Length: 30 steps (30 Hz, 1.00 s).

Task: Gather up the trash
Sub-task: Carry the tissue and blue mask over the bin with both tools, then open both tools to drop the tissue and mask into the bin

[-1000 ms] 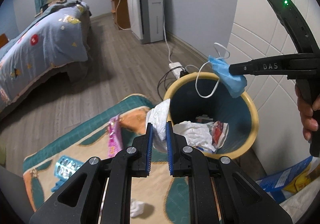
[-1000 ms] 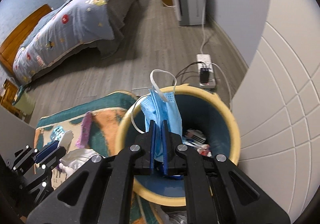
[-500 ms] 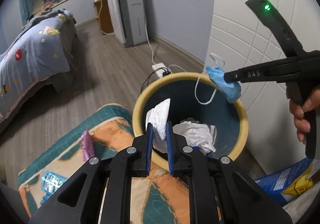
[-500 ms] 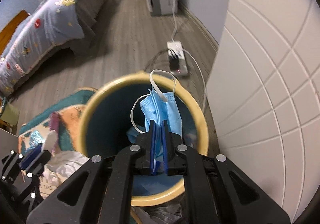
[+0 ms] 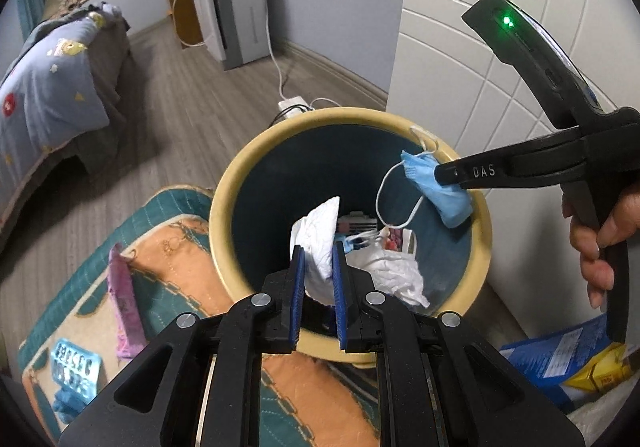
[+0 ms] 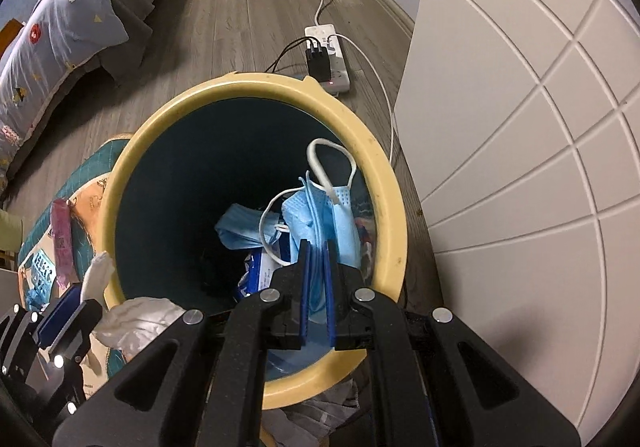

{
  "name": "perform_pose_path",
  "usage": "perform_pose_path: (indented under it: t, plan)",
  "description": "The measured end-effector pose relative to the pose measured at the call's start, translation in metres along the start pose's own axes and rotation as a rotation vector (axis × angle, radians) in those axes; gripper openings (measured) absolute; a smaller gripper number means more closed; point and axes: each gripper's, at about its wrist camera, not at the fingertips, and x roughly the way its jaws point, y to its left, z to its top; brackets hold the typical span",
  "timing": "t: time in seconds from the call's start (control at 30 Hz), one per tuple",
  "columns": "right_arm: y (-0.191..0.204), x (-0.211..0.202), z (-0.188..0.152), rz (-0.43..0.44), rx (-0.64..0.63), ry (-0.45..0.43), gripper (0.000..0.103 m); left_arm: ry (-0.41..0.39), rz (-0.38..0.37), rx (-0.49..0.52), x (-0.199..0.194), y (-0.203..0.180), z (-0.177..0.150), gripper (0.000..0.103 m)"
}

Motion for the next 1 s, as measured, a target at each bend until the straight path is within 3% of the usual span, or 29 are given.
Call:
perform_pose_path:
  t: [0.33, 0.5, 0.67, 0.83, 1.0]
  plan:
    - [0.011, -0.011, 0.01, 0.06, -0.007, -0.122, 0.006, -0.008, 0.0, 0.007, 0.009, -0.001, 0.003, 0.014]
    - [0.01, -0.014, 0.016, 0.078, 0.005, -0.167, 0.006, -0.002, 0.0, 0.021, 0.01, -0.001, 0.003, 0.021]
    - [0.009, -0.025, 0.019, 0.077, 0.011, -0.242, 0.007, -0.009, 0.011, 0.03, 0.011, -0.003, 0.001, 0.045]
    - [0.008, -0.033, 0.021, 0.082, 0.018, -0.281, 0.01, -0.017, 0.02, 0.027, 0.008, -0.002, 0.002, 0.06]
    - [0.008, -0.038, 0.02, 0.059, 0.029, -0.293, 0.044, -0.037, 0.043, 0.026, 0.0, 0.0, 0.003, 0.077]
